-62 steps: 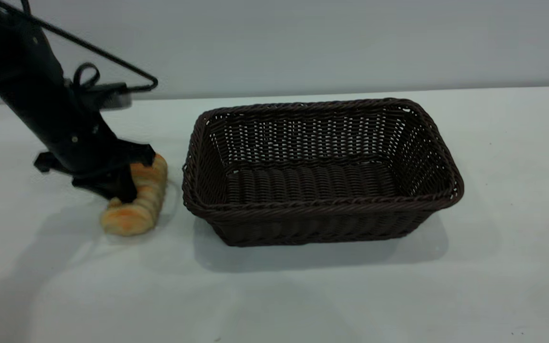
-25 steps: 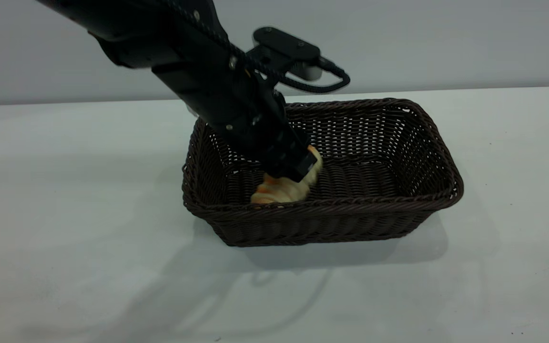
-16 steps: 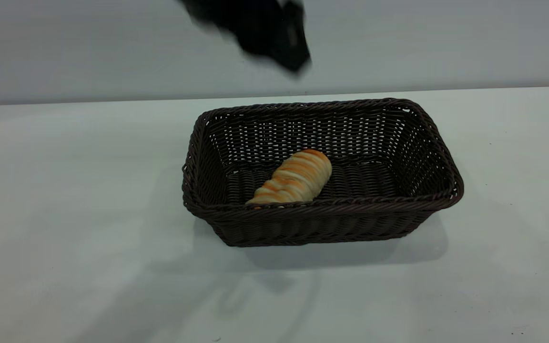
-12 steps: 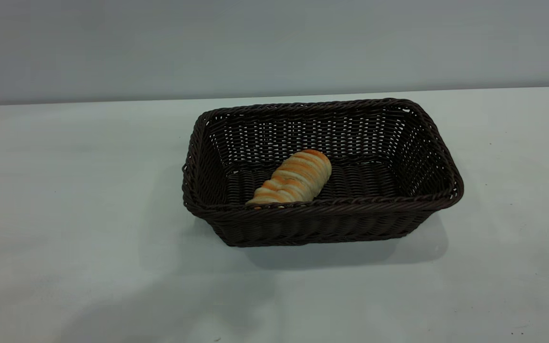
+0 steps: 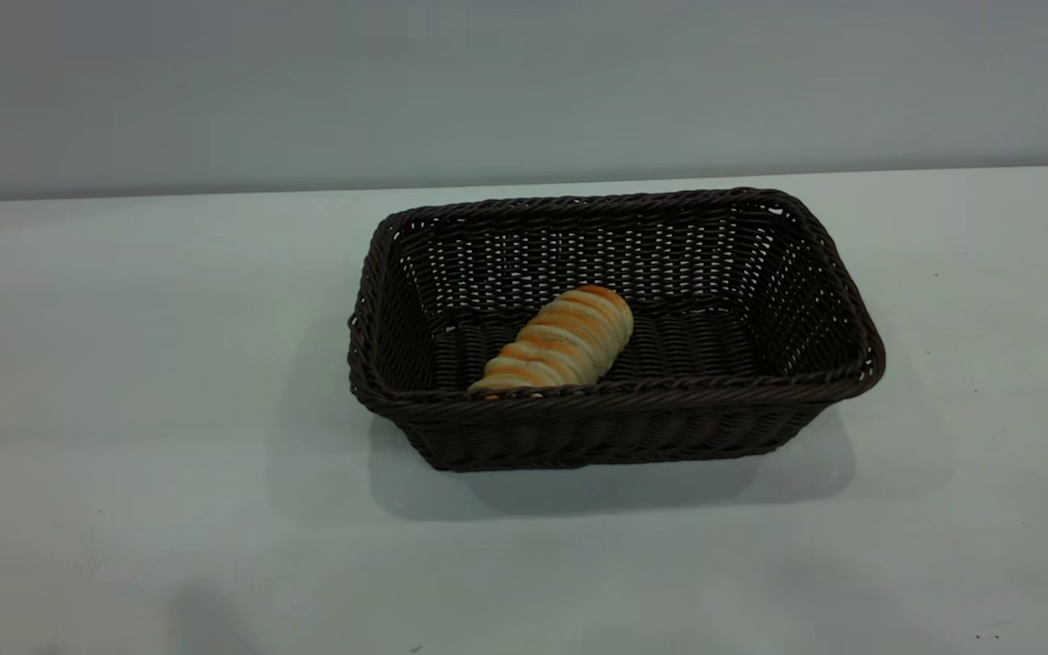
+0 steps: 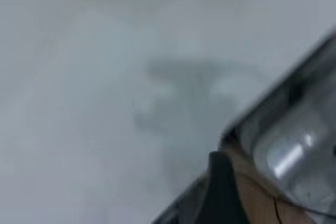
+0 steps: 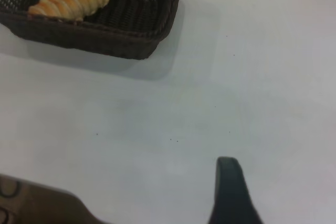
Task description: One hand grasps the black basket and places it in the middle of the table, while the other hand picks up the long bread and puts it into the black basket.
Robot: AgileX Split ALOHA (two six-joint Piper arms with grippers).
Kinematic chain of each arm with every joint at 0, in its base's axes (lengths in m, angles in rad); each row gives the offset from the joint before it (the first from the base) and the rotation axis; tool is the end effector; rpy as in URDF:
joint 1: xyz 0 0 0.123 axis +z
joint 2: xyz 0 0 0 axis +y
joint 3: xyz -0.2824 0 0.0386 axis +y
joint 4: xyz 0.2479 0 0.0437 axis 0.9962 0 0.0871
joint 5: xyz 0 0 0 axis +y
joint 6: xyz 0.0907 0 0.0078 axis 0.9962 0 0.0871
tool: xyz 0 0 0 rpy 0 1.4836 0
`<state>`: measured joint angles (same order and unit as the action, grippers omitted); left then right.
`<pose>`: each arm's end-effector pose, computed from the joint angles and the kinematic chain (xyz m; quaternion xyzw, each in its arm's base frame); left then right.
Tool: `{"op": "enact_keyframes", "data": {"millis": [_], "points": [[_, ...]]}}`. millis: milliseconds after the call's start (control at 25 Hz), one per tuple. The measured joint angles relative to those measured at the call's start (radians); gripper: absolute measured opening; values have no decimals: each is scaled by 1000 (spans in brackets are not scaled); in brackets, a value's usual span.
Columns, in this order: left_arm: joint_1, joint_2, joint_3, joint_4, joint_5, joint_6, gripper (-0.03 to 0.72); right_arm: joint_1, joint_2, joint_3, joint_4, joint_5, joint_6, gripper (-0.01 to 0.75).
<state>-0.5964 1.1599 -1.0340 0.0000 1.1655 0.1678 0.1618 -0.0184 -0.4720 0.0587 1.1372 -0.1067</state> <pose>0.1709 -0.1160 0.3245 0.3666 0.9123 -0.0388 0.1781 -0.0086 0.0035 0.2634 -0.1191 0.8664 0.0426 0.4831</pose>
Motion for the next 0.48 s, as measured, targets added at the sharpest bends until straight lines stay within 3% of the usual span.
{"op": "enact_keyframes", "data": {"millis": [280, 480], "points": [[0, -142, 363, 0, -1, -72, 593, 0, 0, 0, -1, 0, 0, 500], [0, -347, 537, 0, -56, -121, 593, 0, 0, 0, -1, 0, 0, 500]]}}
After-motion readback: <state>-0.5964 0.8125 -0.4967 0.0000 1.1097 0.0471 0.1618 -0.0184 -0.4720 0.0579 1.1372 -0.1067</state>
